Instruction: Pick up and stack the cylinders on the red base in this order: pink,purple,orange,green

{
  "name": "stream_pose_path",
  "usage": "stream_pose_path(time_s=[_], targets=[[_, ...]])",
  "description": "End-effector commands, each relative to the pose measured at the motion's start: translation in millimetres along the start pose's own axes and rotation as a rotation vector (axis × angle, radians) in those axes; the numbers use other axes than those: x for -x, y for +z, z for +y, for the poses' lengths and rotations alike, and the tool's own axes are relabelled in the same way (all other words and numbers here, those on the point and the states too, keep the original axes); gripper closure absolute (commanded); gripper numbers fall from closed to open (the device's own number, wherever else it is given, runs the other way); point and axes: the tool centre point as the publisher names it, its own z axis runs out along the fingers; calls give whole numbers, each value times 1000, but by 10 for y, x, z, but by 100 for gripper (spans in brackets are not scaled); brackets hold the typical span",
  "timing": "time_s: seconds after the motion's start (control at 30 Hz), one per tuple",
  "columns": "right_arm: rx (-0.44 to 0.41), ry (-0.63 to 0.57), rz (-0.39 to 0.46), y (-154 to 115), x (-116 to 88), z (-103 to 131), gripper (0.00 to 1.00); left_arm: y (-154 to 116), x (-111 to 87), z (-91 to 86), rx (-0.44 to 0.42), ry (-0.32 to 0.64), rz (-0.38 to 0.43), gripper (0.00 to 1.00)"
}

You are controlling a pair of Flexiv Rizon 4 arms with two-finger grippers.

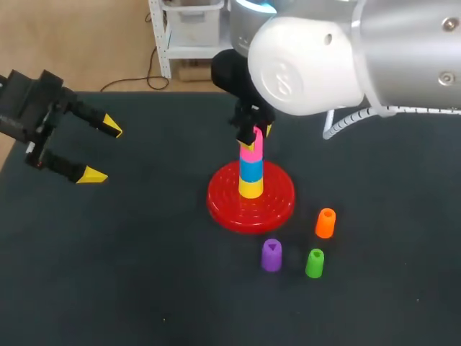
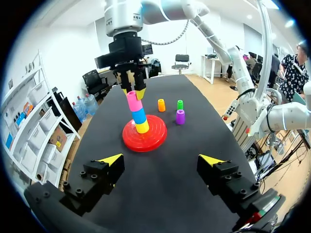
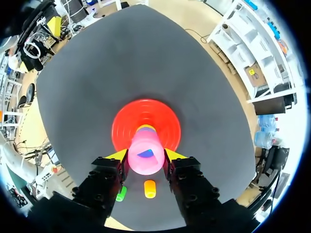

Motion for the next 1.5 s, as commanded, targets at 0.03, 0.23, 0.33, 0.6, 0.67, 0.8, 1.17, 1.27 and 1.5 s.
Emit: stream_pose_path(time_s=[0.03,0.23,0.33,0.6,0.67,0.8,1.17,1.27,1.5], targets=[[-20,8,-18,13,-8,6,100,5,-12,-9,4,4,-3,0],[-25,8,-40,-13,-8,30,100,5,-12,-9,4,4,-3,0],[-23,12,-37,16,-20,54,100,5,-12,-9,4,4,-3,0],[-33,29,-52,0,-70,80,100,5,-12,-9,4,4,-3,0],[-35,32,-53,18,-79,81,100,5,-12,-9,4,4,-3,0],[-33,38,-55,47,-90,82,100,5,-12,-9,4,4,-3,0],[-45,48,-87,92,-68,53,100,5,-12,-9,4,4,-3,0],[-43,46,-87,98,-46,58,100,5,-12,-9,4,4,-3,0],[-34,41,-78,135,-29,46,100,5,-12,-9,4,4,-3,0]])
